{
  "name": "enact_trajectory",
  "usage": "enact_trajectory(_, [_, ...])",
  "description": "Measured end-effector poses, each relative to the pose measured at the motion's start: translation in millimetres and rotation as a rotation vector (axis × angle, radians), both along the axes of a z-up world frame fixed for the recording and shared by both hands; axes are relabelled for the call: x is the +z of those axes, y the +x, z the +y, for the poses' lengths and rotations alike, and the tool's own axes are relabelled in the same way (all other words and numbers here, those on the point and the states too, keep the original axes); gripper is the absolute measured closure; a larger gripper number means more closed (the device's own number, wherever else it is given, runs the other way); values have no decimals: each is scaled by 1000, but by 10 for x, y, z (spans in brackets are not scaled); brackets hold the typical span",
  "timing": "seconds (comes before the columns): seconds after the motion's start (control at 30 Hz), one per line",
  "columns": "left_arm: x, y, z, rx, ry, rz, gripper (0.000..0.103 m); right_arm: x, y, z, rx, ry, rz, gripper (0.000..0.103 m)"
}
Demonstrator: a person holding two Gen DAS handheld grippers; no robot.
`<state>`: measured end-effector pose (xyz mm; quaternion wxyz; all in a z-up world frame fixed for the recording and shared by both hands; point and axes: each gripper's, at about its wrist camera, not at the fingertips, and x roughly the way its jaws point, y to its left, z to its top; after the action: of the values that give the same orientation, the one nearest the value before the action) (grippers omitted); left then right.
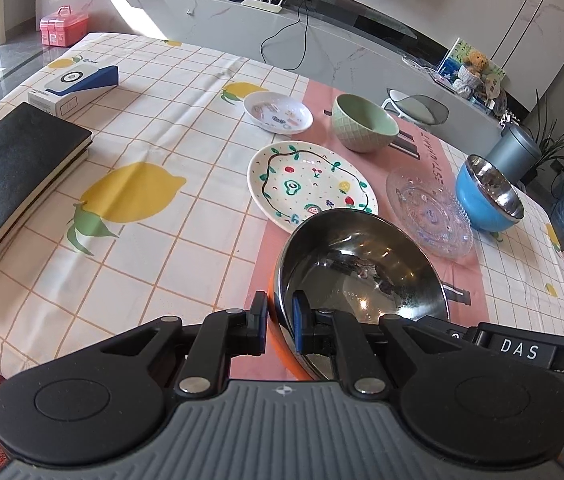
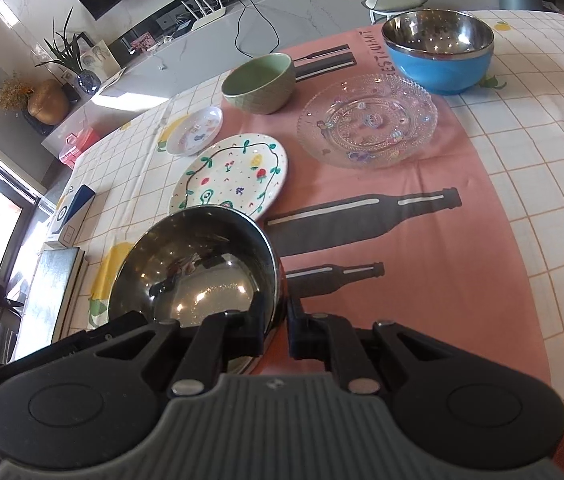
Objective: Organize plates and bowls
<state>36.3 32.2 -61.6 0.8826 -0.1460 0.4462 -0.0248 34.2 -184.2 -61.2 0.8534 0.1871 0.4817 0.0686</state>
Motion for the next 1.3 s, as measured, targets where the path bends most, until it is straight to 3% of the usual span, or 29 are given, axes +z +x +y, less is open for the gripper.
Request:
enact_trajectory(0.53, [-84,65,27,2,6,50,88,-66,95,17,2,9,38,94])
enact_trajectory(0.57, [-81,71,20,1,13,49,87,-64,95,18,5,13,37,91])
enact_trajectory(0.67, [-58,69,10,3,27,41,67,-43,83,33,13,5,25,88])
enact_trajectory(0.73, [-30,58,14,5,29,28,55,-12,75,42,19,-6,16,74])
enact_trajectory(0.8, [18,46,21,14,35,13,51,29,63,28,22,-2,3,70])
enact_trajectory(1.03, [342,23,-34,27,61,-78,50,254,-6,-122,-5,-12,-59,63])
enact_trajectory(1.3, [620,166,-475,-92,28,-137,50,404,-37,-565,-106,-32,-82,56])
